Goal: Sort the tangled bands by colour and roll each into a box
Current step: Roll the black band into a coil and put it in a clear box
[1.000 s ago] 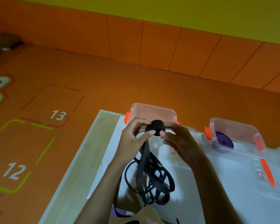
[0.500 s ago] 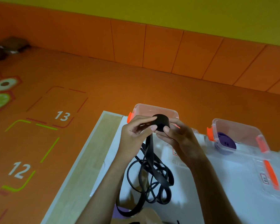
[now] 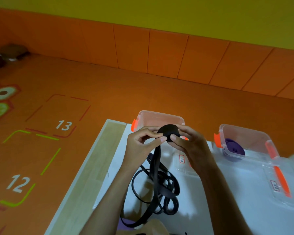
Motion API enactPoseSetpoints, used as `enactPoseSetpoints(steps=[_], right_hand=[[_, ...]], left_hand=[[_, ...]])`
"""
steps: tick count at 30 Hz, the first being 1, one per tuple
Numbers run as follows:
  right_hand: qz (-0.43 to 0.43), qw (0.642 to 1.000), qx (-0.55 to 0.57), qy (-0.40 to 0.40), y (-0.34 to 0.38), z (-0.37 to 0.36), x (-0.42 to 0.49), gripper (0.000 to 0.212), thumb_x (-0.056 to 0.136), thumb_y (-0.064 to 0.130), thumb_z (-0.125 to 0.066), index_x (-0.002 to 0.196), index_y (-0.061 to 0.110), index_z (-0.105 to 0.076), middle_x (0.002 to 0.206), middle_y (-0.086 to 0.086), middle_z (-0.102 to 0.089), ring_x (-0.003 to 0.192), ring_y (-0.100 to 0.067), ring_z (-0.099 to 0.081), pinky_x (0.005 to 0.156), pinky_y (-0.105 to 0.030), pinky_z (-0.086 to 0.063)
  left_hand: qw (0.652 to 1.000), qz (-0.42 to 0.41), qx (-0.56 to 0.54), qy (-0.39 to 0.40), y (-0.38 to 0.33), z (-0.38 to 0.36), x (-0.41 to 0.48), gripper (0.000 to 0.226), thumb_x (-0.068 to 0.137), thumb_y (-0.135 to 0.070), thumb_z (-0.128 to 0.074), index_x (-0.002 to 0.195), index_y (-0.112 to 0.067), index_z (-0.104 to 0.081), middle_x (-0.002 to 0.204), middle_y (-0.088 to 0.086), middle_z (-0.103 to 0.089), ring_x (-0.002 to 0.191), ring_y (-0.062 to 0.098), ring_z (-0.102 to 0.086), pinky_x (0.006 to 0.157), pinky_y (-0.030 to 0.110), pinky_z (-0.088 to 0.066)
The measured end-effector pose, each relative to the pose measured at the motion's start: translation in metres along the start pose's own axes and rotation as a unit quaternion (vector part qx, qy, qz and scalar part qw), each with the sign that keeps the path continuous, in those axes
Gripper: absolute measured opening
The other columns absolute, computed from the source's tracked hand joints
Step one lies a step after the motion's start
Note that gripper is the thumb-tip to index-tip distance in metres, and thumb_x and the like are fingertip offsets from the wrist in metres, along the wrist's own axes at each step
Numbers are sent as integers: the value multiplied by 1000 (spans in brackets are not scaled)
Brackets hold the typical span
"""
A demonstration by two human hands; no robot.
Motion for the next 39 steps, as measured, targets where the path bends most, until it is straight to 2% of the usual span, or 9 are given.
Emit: enactPoseSetpoints(steps=[7, 10, 12, 16, 21, 25, 28, 34, 39], right_hand=[[-39, 992, 120, 28, -10, -14, -4, 54, 77, 24, -93, 120, 2, -69, 122, -27, -73, 117, -40, -72, 93, -34, -61], [-83, 995, -51, 15, -9, -11, 2, 23, 81, 16, -87, 102, 23, -79, 102, -3, -81, 97, -20, -77, 76, -21, -60], [-67, 987, -142, 17, -3, -5, 5, 23, 83, 11, -86, 96, 30, -80, 95, 6, -79, 83, -11, -72, 69, -22, -58], [-58, 994, -94, 26, 4, -5, 5, 38, 80, 11, -88, 109, 32, -77, 104, -7, -78, 94, -24, -79, 76, -28, -63], [-89, 996, -25, -2, 5, -1, 9, 42, 82, 21, -84, 119, 9, -67, 106, -25, -75, 90, -43, -78, 78, -36, -65], [-77, 996, -1, 52, 9, -12, 6, 46, 87, 14, -79, 126, 2, -58, 117, -19, -76, 100, -44, -77, 83, -37, -65], [-65, 995, -21, 77, 12, -16, 5, 44, 89, 14, -78, 127, 3, -58, 123, -17, -75, 108, -37, -76, 85, -37, -64], [-76, 994, -80, 0, 28, -3, 11, 29, 69, 28, -92, 94, 23, -78, 102, -9, -77, 93, -31, -79, 70, -28, -64], [-48, 999, -6, -1, 27, -8, 7, 37, 80, 15, -85, 114, 11, -73, 113, -23, -75, 105, -42, -75, 80, -37, -65]], left_hand=[[999, 9, -45, -18, -7, -2, 5, 38, 85, -4, -86, 117, -21, -74, 114, 2, -80, 110, 22, -76, 94, 25, -58], [998, 20, -50, -44, -5, 1, 3, 31, 86, -5, -86, 111, -16, -73, 112, 3, -80, 108, 22, -76, 91, 24, -58], [999, -2, -4, -33, -6, -1, 2, 21, 86, -5, -86, 102, -16, -79, 110, -2, -81, 106, 18, -77, 89, 21, -58], [1000, -13, 4, -25, -3, -2, 7, 18, 87, -3, -84, 101, -12, -83, 118, 0, -80, 116, 21, -74, 100, 31, -58], [999, 7, 24, 24, 1, -2, 8, 29, 93, -12, -79, 119, -25, -81, 126, -3, -73, 127, 22, -66, 106, 35, -55], [999, 41, -17, 30, -7, -1, 12, 30, 87, -26, -82, 116, -34, -82, 122, -4, -76, 120, 16, -70, 99, 27, -56], [1000, 3, -22, 3, -21, 4, 18, 34, 82, -9, -88, 109, -29, -82, 110, -4, -81, 104, 13, -76, 88, 19, -56], [1000, -16, 11, -6, -23, -4, 17, 26, 80, -3, -89, 101, -16, -83, 114, 0, -80, 113, 18, -74, 97, 24, -56], [997, 32, 11, 64, -21, -1, 19, 26, 91, -14, -78, 117, -16, -81, 121, 4, -73, 121, 20, -65, 104, 41, -54]])
Point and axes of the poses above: each hand's wrist, its own x-axis towards the middle knuckle, its own z-axis out of the back of the hand, y = z × x, the point moved 8 cm from there along x, towards the middle knuckle
